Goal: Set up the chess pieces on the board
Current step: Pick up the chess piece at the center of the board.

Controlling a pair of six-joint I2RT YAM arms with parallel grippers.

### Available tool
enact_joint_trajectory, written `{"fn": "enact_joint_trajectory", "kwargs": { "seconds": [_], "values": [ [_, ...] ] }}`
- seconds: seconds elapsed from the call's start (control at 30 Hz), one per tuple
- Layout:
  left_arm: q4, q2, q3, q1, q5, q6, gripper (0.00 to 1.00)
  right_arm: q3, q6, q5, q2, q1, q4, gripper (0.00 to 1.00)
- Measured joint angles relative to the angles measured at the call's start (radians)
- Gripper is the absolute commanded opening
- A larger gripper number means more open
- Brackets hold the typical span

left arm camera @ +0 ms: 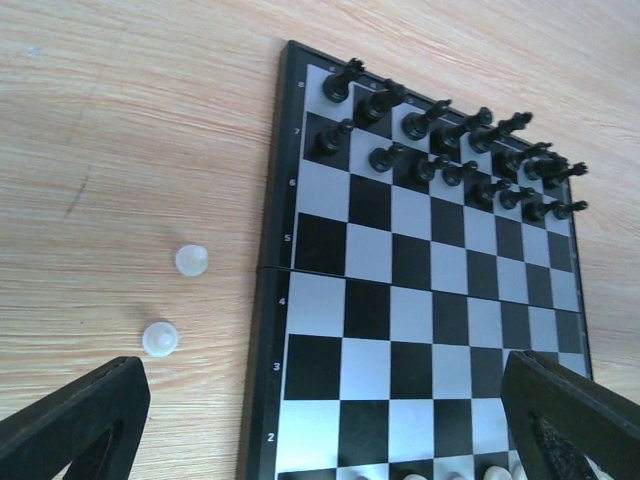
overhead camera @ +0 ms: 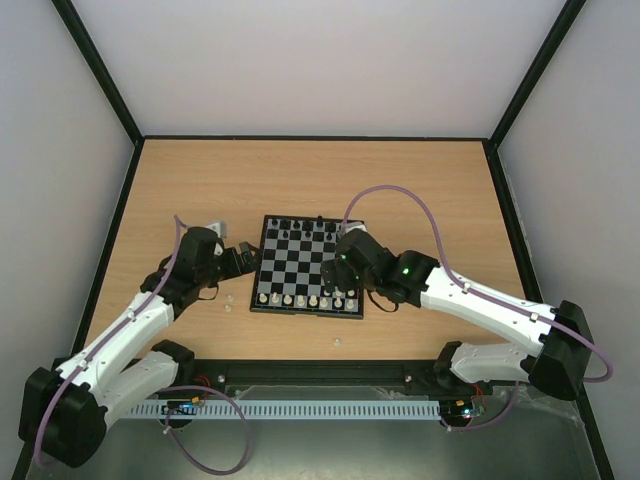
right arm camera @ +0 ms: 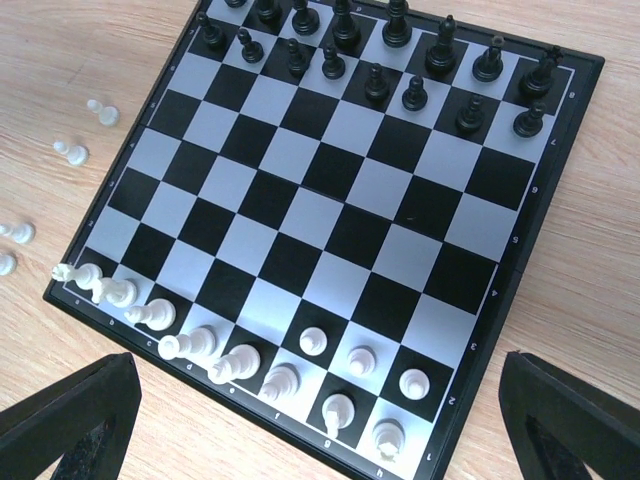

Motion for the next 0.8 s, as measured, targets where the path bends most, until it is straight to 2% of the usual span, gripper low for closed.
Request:
{"fn": "enact_joint_trajectory", "kwargs": {
  "seconds": [0.43, 0.8],
  "values": [
    [-0.047, 0.072, 0.019, 0.0, -0.1, -0.019, 0.99, -0.016, -0.044, -0.023, 0.001, -0.011, 0.045, 0.99],
    [-0.077, 0.264, 0.061, 0.0, -0.142, -0.016, 0.99, -0.076, -0.052, -0.042, 0.008, -0.037, 0.098, 0.99]
  ]
}}
